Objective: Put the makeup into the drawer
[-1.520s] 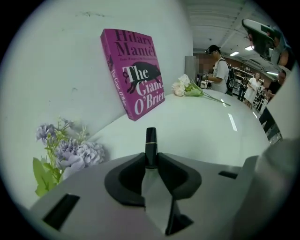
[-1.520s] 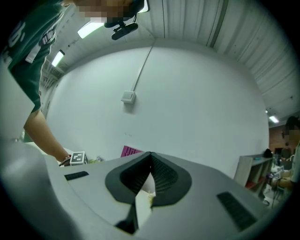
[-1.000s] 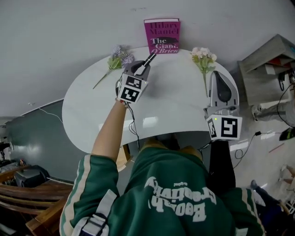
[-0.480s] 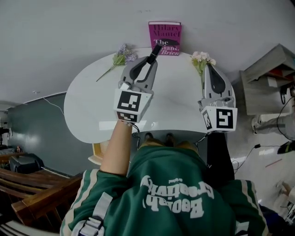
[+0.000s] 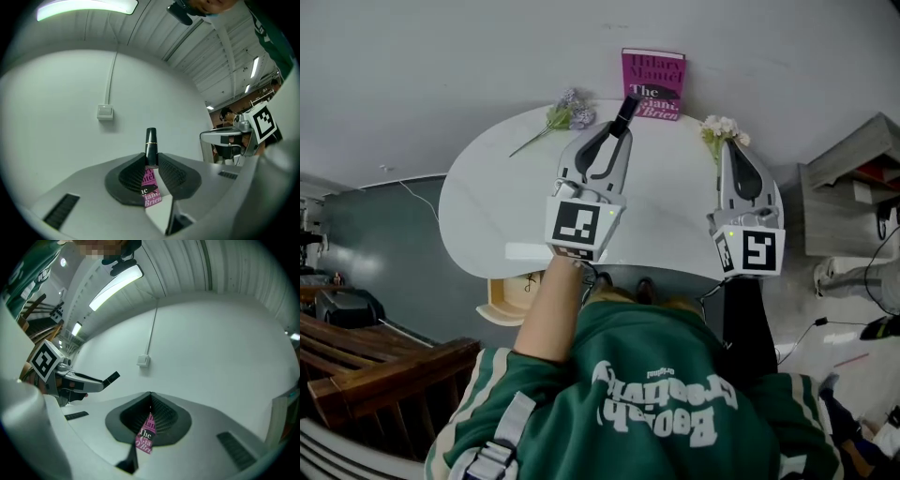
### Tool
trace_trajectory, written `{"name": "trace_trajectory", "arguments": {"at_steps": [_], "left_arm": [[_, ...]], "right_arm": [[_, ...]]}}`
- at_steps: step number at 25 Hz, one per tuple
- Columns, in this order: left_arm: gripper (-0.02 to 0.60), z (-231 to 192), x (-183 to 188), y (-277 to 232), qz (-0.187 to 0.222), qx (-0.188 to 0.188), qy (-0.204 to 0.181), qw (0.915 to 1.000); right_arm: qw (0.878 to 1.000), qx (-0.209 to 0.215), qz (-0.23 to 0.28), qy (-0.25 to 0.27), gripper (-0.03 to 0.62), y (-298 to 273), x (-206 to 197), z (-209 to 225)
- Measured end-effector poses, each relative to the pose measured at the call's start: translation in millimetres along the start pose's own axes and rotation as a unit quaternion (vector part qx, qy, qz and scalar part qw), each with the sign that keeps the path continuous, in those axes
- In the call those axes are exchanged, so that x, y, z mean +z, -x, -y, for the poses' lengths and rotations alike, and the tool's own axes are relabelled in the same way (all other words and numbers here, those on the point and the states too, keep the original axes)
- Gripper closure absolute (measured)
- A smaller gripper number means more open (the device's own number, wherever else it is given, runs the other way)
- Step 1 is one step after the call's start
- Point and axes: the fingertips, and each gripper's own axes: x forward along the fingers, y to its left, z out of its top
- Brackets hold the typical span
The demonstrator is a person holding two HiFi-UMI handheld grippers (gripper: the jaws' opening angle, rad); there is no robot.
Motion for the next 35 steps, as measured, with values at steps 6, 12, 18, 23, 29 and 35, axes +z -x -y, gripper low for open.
{"name": "trace_trajectory", "arguments": {"at_steps": [6,12,18,23,29,35], "left_arm": [[0.482,-19,-1,33,-0.013,0.037,-0.002,0.9992],[0.482,-70,-11,91,-0.033,0.110,-0.013,0.9932],[0.482,-125,-7,166,-0.048,0.180,-0.011,0.9824],[0.482,-171,-20,241,-0.082,0.247,-0.026,0.9651],[0.482,-202,-15,295,-0.080,0.277,-0.036,0.9568],[0.482,-211,-74,346,-0.138,0.291,0.009,0.9466]], "right_arm": [[0.999,0.050,0.005,-0.009,0.585,-17,-3,-36],[0.992,0.123,0.014,-0.022,0.585,-48,2,-103],[0.979,0.200,0.025,-0.027,0.586,-70,17,-197],[0.965,0.260,0.035,-0.014,0.586,-78,33,-280],[0.953,0.300,0.036,-0.021,0.585,-79,40,-350],[0.945,0.325,0.027,-0.024,0.586,-75,40,-396]]}}
